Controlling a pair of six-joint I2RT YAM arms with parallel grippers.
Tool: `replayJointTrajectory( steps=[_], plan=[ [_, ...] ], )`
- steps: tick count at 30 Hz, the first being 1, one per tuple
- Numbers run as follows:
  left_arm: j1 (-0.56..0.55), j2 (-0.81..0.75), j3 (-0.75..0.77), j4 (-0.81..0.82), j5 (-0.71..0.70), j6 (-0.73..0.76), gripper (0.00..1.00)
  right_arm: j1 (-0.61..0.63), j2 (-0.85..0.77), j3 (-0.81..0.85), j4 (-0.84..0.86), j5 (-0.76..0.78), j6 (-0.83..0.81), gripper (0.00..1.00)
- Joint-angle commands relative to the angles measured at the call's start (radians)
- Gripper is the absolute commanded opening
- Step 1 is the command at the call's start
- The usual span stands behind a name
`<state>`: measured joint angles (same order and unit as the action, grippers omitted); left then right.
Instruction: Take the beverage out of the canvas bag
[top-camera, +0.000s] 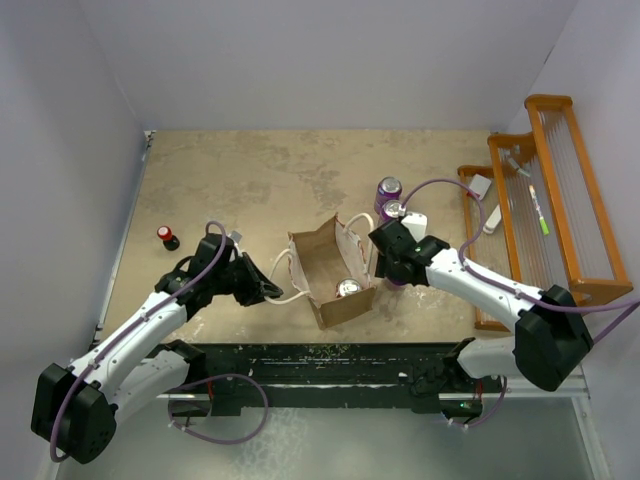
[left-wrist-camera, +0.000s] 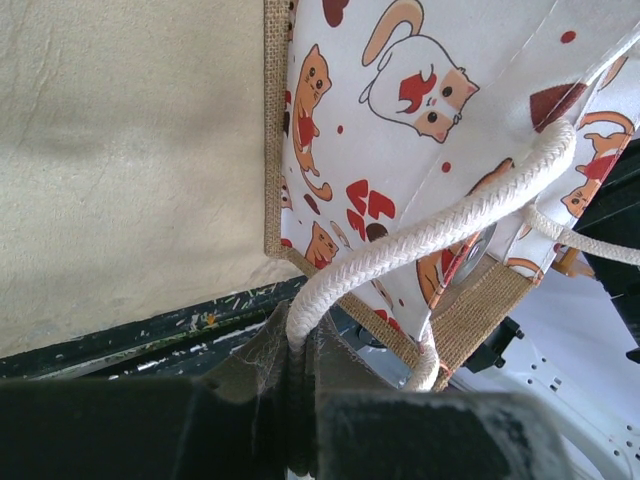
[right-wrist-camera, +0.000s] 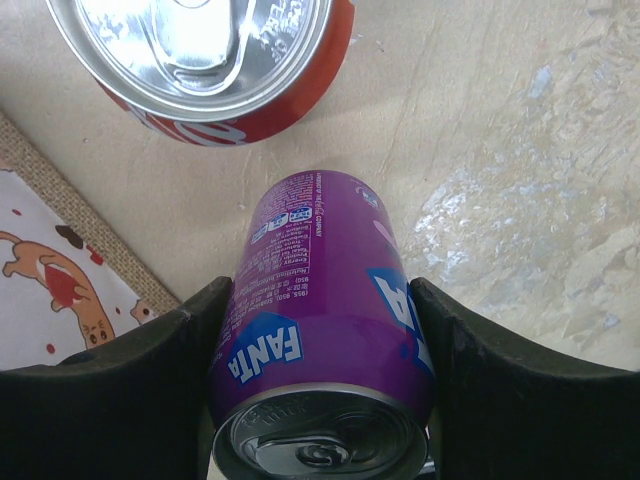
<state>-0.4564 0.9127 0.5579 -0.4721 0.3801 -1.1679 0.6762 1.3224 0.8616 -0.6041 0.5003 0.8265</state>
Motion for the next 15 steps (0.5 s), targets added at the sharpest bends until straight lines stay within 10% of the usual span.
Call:
replayJointTrajectory(
  steps=[1,15],
  plan=[
    [0.001,-0.011,-0.005,0.007,0.003,-0.004,0.00,-0.013,-0.023,-0.001,0.068,0.012,-0.005,0.02],
    [0.001,0.011,-0.013,0.037,0.012,0.003,0.00,-0.065,-0.019,-0.025,0.105,-0.059,-0.049,0.31]
  ],
)
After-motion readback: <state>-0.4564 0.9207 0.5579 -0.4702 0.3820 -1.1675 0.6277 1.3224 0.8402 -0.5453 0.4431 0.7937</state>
